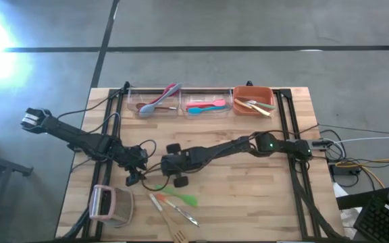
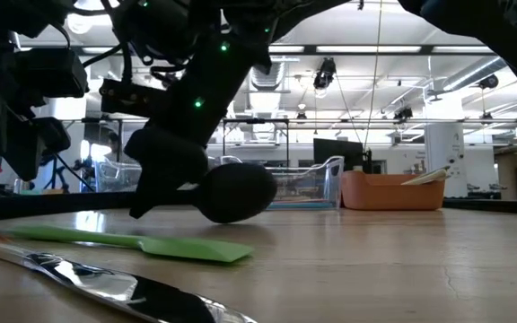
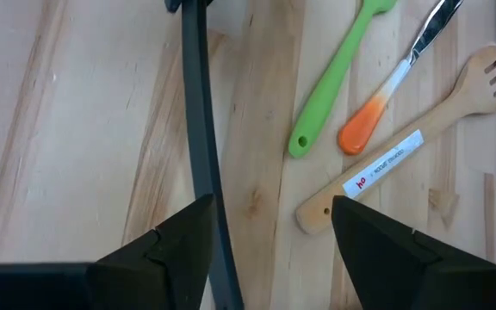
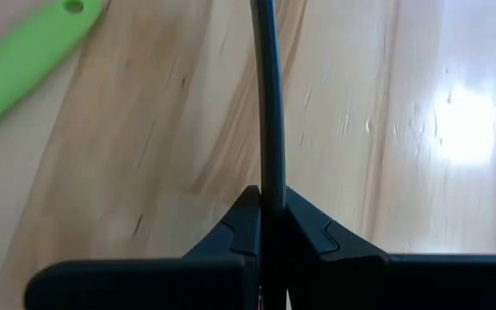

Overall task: Pick & Place Kitchen Items
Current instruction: Put the black serving spoon into the left transparent bin

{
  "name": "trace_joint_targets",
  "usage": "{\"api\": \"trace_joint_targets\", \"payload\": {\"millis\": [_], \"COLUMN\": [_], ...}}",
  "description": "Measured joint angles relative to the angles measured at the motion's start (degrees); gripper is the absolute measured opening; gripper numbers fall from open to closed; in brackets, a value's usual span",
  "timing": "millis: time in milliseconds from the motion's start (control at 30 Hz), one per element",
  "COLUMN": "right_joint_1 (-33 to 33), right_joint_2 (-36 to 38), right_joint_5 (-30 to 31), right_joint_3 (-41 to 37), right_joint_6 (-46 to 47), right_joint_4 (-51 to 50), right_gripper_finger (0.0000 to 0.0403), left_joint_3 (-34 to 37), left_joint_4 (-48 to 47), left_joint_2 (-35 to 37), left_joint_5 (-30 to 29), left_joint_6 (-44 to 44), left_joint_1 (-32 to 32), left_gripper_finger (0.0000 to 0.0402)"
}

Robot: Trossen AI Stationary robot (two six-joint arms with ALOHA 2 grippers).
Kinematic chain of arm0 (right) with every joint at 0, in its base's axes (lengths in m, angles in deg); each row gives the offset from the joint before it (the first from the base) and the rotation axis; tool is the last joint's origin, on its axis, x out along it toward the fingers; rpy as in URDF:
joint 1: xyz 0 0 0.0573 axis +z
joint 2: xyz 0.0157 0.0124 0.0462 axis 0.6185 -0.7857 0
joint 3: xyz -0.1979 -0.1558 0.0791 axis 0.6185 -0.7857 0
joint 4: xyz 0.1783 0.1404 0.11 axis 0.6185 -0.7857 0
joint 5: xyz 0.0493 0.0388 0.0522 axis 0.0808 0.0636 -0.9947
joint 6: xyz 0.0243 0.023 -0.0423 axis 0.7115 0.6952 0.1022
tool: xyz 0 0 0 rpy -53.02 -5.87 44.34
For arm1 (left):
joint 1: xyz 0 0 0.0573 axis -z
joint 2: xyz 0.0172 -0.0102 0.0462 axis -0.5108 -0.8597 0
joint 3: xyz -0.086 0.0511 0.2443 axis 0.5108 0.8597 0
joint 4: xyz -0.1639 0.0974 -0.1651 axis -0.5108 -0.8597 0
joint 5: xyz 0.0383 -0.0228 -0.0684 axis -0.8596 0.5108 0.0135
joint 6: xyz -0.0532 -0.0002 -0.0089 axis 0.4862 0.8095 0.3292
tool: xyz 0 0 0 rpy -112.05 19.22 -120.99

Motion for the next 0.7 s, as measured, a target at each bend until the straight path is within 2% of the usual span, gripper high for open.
{"api": "trace_joint_targets", "payload": {"millis": [367,600,700], "right_joint_1": [0.55,1.31,1.69], "right_joint_2": [0.01,0.53,1.20], "right_joint_5": [0.04,0.29,2.97], "right_joint_3": [5.98,10.61,13.04], "right_joint_6": [5.58,5.70,5.70], "right_joint_4": [-15.02,-17.74,-20.95], "right_gripper_finger": [0.0012,0.0011,0.0011], "left_joint_3": [-1.31,-5.67,-7.51], "left_joint_4": [0.43,0.52,0.54], "left_joint_2": [0.02,-1.83,-4.18], "left_joint_5": [-0.30,-5.89,-7.66], "left_joint_6": [-2.61,-9.98,-12.64], "left_joint_1": [0.00,0.00,-0.04], "left_gripper_finger": [0.0234,0.0234,0.0234]}}
